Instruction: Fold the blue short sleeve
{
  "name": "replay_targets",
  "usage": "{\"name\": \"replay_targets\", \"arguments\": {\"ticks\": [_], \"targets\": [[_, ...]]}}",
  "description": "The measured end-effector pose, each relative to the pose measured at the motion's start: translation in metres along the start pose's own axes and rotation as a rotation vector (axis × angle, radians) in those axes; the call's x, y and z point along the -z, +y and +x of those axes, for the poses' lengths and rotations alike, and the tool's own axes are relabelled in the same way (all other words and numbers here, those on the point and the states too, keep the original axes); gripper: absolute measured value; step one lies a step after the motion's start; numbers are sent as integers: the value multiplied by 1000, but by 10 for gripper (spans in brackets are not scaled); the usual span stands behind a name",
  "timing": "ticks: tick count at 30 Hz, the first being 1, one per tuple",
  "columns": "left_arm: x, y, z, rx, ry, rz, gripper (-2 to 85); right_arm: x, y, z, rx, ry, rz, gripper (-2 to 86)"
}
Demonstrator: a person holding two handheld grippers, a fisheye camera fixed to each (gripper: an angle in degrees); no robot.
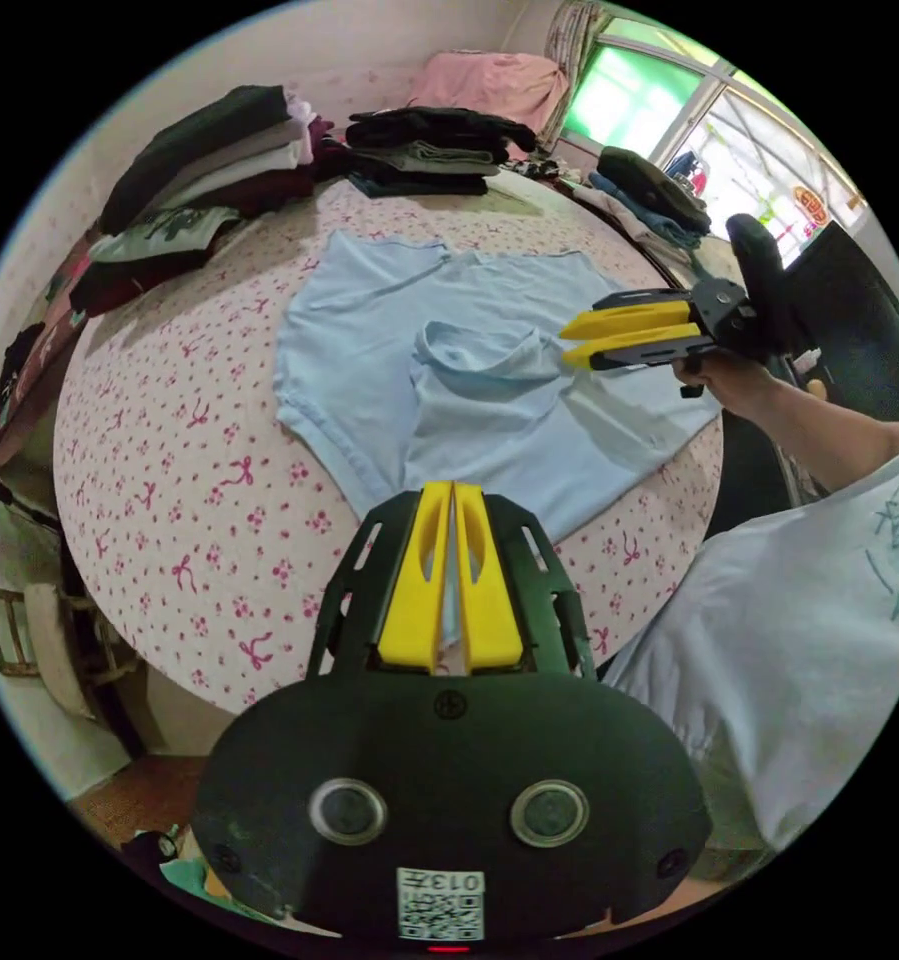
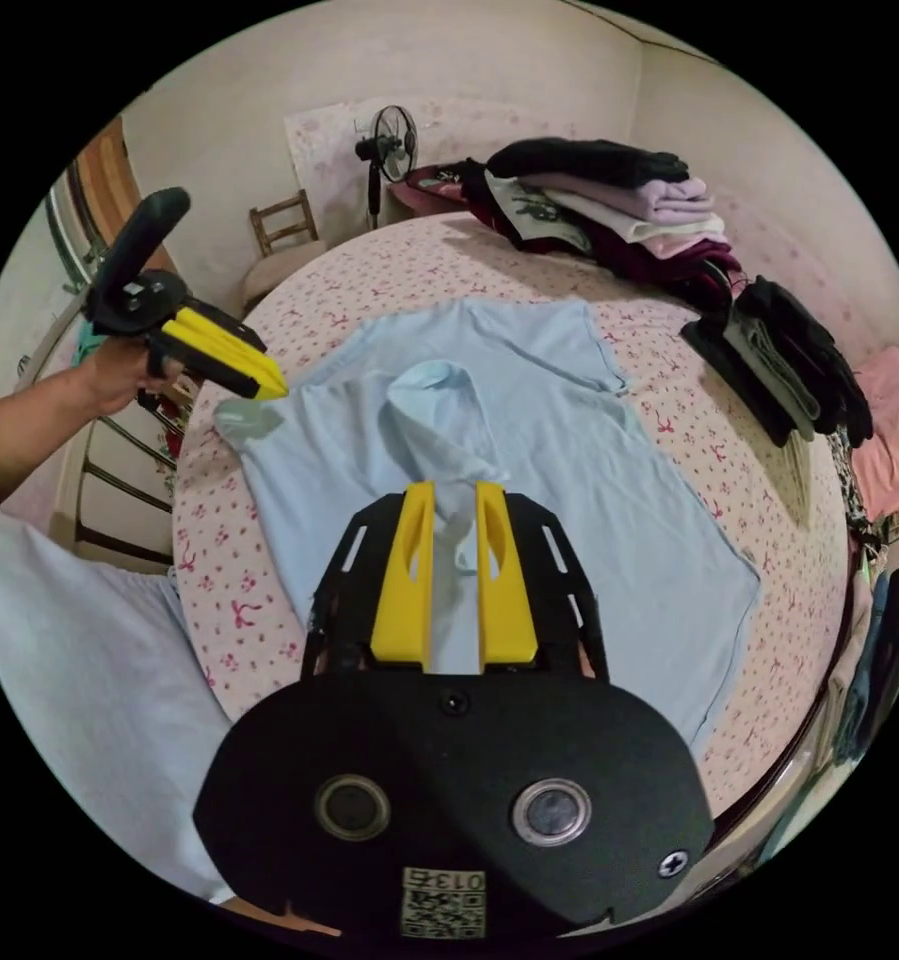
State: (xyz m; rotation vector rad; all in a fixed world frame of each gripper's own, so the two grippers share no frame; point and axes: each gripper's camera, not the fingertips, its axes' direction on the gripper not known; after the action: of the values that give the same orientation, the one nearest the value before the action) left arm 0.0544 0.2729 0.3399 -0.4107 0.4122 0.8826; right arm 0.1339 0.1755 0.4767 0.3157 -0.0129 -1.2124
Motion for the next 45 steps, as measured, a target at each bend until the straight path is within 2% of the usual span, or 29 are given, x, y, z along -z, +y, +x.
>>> {"name": "replay_targets", "arguments": {"ticks": [3,7,11,17,19,22,28,32,34,36,39,45], "targets": [[-17,-13,8,-38,0,-36,-2,-17,-17,12,27,-33,-56,79],[-32,-14,2,13,7,-72,-3,-34,-25,21,75,-43,-120,33],[-33,-7,-7,75,65,-47,-3,-26,-9,70,-146,-151,-73,14],[-33,-4,-11,121,91,-45,-3,-11,3,98,-278,-183,-8,19],[-19,-2,-7,122,29,12,-2,-9,-6,93,-234,-190,-1,25],[-8,-4,-3,91,74,83,-2,-8,-30,82,-150,-217,40,42],[-33,-20,5,70,49,-14,-3,-36,-82,54,17,-298,-16,71],[-39,-17,-5,161,45,-34,-3,-61,-96,39,79,-269,-176,32],[-37,-16,-3,188,-4,-34,-3,-60,-96,40,58,-258,-195,23],[-34,-17,8,141,-26,-14,-2,-47,-92,41,54,-289,-135,17],[-45,-20,19,96,-50,-80,-2,-19,-80,37,65,-234,-63,13],[-47,-6,14,164,-28,-34,-3,42,-22,12,94,-204,91,11]]}}
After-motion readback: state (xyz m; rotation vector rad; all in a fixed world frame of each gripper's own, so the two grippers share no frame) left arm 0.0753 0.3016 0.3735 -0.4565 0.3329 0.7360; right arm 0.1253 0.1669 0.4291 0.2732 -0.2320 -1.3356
